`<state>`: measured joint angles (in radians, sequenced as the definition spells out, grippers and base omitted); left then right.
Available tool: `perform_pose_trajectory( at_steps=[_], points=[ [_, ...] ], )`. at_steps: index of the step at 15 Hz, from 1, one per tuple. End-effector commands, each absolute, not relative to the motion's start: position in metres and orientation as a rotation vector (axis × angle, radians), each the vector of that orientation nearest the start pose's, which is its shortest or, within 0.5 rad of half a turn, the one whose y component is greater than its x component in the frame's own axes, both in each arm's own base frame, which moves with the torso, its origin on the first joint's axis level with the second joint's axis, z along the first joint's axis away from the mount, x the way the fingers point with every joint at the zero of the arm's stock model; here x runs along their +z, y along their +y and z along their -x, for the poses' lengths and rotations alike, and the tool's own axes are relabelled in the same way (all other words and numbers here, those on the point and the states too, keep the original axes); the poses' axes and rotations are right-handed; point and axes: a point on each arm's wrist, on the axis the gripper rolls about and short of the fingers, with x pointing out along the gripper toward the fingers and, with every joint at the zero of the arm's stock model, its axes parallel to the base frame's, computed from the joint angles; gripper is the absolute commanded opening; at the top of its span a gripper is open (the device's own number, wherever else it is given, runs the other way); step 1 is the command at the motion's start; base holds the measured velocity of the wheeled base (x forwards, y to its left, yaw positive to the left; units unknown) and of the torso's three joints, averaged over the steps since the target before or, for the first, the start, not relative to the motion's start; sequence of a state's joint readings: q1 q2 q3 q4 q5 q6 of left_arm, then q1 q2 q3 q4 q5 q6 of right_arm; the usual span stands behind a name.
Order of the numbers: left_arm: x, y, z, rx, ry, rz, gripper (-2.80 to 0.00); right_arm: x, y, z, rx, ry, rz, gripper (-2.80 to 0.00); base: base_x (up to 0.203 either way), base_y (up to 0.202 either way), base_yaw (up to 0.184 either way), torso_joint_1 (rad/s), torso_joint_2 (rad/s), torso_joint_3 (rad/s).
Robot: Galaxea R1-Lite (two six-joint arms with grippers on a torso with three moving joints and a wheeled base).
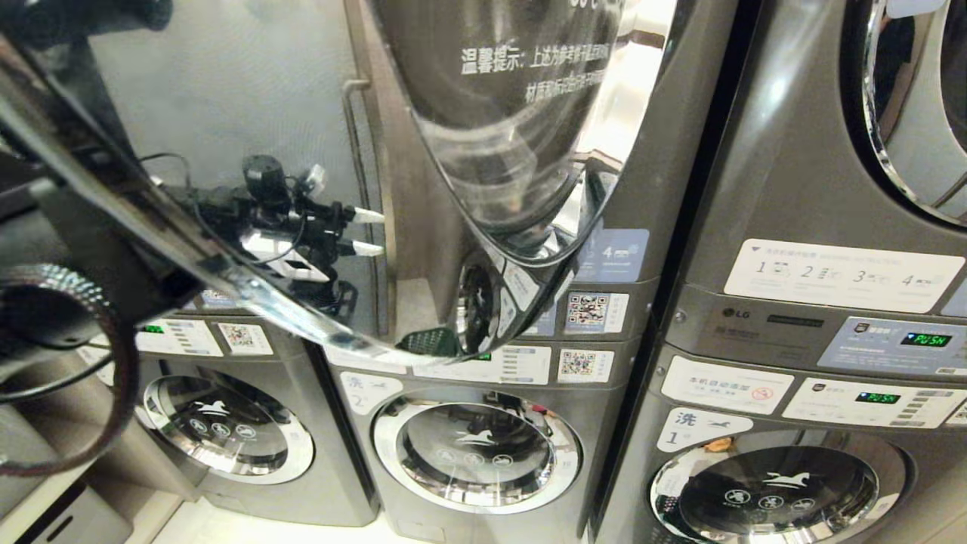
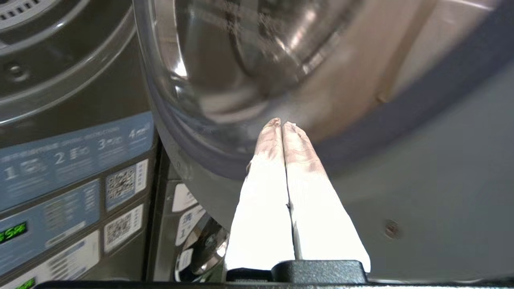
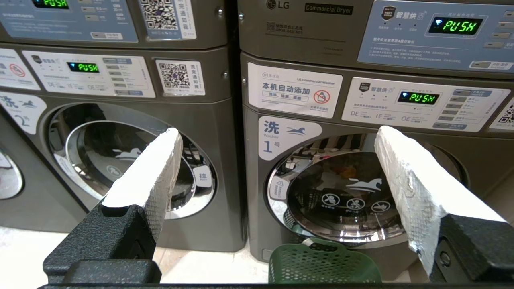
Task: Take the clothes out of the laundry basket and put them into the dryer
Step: Open the dryer
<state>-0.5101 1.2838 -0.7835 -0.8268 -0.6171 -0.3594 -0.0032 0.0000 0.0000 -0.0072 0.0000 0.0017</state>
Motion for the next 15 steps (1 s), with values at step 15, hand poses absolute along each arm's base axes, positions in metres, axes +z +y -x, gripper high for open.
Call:
perform_pose_trajectory(
  at_steps=[15],
  points=[
    [0.313,-0.182,-0.165,-1.279,-0.131,0.328,-2.80,0.075,0.000,0.022,-0.003,-0.002,-0.005,0.00,0.000,0.000,0.000,0.000,0.00,0.000]
  ],
)
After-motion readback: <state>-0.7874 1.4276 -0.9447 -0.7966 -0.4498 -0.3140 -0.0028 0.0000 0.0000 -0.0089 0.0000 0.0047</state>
